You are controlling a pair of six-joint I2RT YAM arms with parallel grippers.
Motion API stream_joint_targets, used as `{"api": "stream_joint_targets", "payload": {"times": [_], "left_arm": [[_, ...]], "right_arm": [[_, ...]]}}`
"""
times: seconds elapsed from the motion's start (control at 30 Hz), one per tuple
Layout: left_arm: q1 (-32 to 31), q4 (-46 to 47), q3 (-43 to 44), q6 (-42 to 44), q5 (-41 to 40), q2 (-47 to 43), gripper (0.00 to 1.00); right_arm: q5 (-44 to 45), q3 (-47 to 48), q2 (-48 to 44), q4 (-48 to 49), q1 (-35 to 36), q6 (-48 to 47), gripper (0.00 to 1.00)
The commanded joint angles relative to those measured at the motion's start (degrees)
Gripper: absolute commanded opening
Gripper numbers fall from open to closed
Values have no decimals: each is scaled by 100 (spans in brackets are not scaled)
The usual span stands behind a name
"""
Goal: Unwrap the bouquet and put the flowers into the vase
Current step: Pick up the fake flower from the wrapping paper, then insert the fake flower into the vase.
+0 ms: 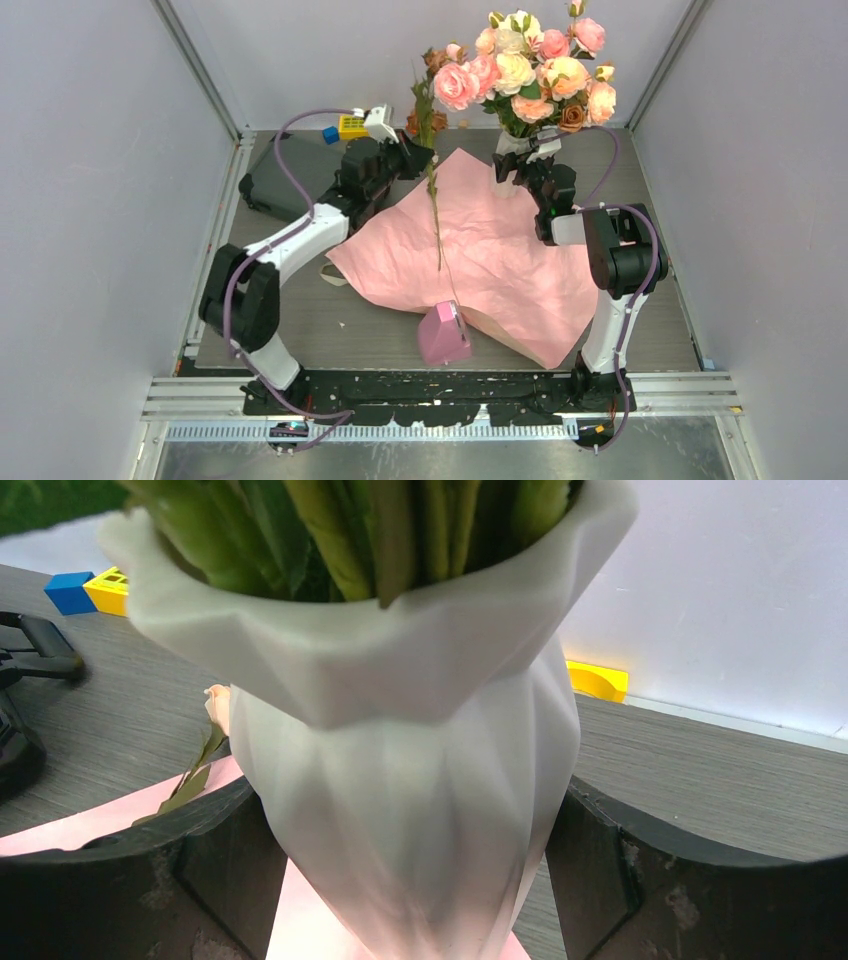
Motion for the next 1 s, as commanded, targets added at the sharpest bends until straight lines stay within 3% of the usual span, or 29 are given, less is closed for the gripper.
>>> {"api": "stream_joint_targets", "payload": {"times": [0.0, 0.23, 0.5, 0.7, 0.97], "left_arm": [[-3, 1190, -330, 699, -311, -1040, 0], [-342, 1433, -776, 1637, -765, -2214, 0], [-1466, 1407, -631, 3187, -1187, -2855, 0], [-2160, 1941, -249, 3517, -797, -2567, 0], [-2308, 3584, 434, 3484, -167, -1350, 0]], "right_arm": [[90, -84, -166, 23, -25, -52, 0], [98, -94, -200, 4, -25, -34, 0], [112, -115, -210, -81, -25, -30, 0], [125, -150, -248, -110, -25, -21, 0], [98, -161, -286, -70, -25, 122, 0]]}}
